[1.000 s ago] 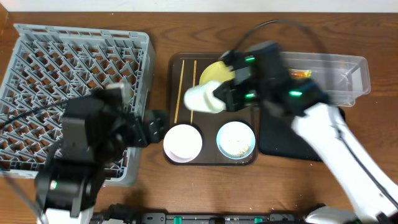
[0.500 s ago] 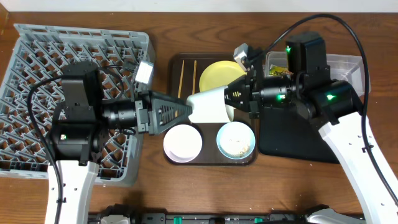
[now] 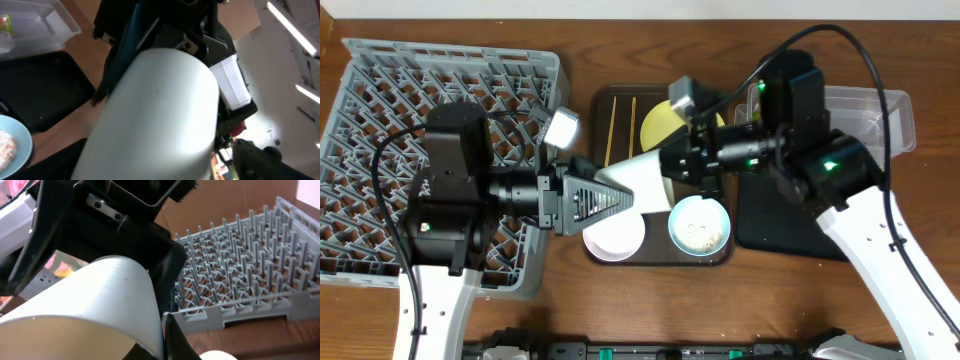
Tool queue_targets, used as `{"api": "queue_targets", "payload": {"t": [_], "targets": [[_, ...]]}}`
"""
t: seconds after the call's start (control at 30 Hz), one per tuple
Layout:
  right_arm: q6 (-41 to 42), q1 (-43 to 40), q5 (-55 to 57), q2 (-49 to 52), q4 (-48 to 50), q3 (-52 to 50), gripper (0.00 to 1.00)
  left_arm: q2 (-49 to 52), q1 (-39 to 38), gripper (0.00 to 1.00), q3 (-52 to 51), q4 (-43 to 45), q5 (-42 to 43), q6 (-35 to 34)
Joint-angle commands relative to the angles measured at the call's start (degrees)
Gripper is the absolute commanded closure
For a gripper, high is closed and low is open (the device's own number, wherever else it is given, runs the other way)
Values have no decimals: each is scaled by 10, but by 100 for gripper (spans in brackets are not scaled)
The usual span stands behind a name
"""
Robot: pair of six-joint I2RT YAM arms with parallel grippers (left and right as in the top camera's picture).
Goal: Sort waste into correct bins and load items into the dishwasher
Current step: 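Pass the white cup from the right gripper to the left gripper, then lower the cup with the left gripper into the dish rack and release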
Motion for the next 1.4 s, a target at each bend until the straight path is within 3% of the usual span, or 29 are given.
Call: {"api": "queue_targets", "payload": {"t": [0.0, 0.07, 0.1, 0.13, 0.23, 0.27, 0.33, 0.67, 0.9, 1.0, 1.03, 1.13, 1.27, 1.37], "targets": [[7, 13, 61, 2, 4, 2, 99, -10, -4, 20, 8, 3, 20, 3], [10, 13, 65, 2, 4, 2, 99, -11, -4, 26, 8, 3, 20, 3], [12, 13, 65, 2, 4, 2, 99, -11, -4, 36, 8, 3, 20, 2], [12, 13, 66, 2, 5, 2, 99, -11, -4, 39, 8, 2, 20, 2], [19, 13, 86, 2, 6, 2, 99, -11, -4, 37, 8, 1, 20, 2], [26, 13, 99, 2, 7, 2, 99, -11, -4, 30, 8, 0, 19, 2], [31, 13, 108, 2, 9, 2, 99, -11, -4, 26, 8, -3, 20, 2], [34, -2, 113, 2, 8, 2, 99, -11, -4, 21, 8, -3, 20, 2], [40, -11, 111, 2, 7, 2, 99, -11, -4, 38, 8, -3, 19, 3], [40, -11, 111, 2, 6, 2, 98, -10, -4, 41, 8, -3, 17, 3], [40, -11, 111, 2, 6, 2, 93, -11, -4, 41, 8, -3, 10, 3], [40, -16, 142, 2, -7, 2, 64, -12, -4, 46, 8, -4, -27, 0], [40, -52, 188, -2, -42, 2, 53, -19, -2, 47, 8, -28, -136, 1], [40, -106, 188, -7, -84, 2, 50, -29, 2, 47, 8, -115, -324, 7]]}}
